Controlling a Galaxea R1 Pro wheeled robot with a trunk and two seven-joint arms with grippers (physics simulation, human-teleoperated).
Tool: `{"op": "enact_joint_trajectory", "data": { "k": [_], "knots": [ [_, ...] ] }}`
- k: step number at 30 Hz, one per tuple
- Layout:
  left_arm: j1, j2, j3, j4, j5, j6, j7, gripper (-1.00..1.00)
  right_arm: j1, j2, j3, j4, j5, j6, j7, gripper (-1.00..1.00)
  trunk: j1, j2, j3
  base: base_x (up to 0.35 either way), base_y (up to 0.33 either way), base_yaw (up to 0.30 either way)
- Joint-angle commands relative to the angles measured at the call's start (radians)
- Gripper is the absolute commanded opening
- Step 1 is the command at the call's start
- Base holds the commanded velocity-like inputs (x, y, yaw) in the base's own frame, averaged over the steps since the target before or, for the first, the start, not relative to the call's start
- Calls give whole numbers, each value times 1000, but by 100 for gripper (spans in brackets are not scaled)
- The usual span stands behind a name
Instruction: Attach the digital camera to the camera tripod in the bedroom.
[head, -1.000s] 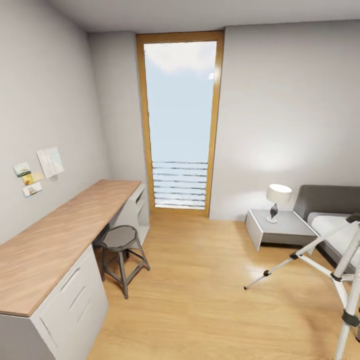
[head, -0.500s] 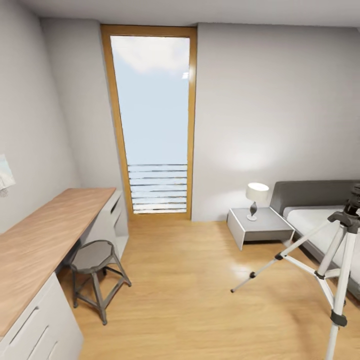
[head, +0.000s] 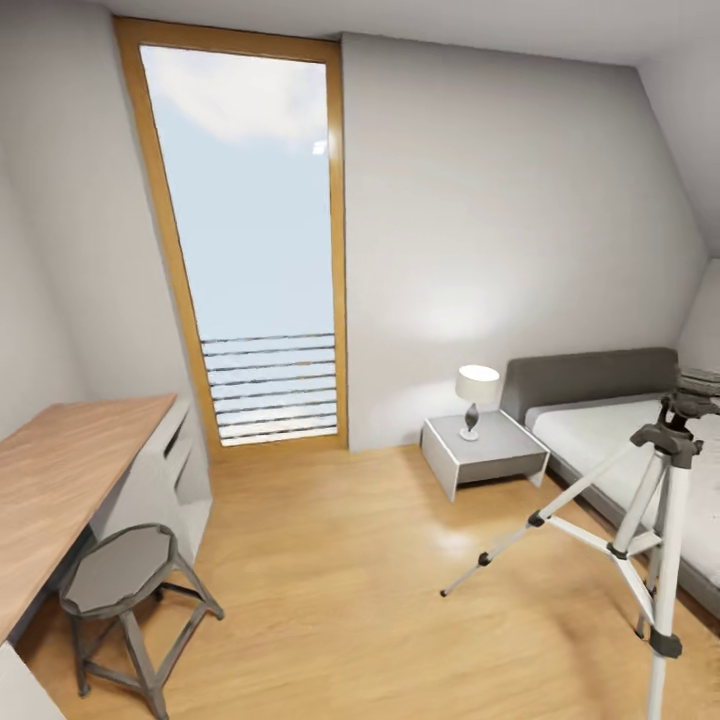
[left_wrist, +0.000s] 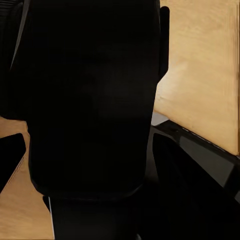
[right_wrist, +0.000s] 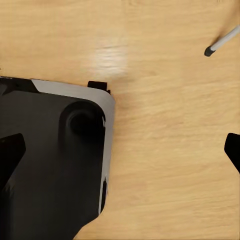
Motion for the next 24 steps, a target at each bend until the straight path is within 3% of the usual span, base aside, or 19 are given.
{"op": "enact_joint_trajectory", "data": {
  "k": [1,24],
  "knots": [
    [-1,-1,-2,0,10,-1,1,-100,-2,0,-8,2,8,-5,2,100,1,-2,-2,318,152,-297],
    [-1,-5,-2,0,10,-1,1,-100,-2,0,-9,2,7,-5,2,100,1,-2,-2,318,153,-297]
  ]
}}
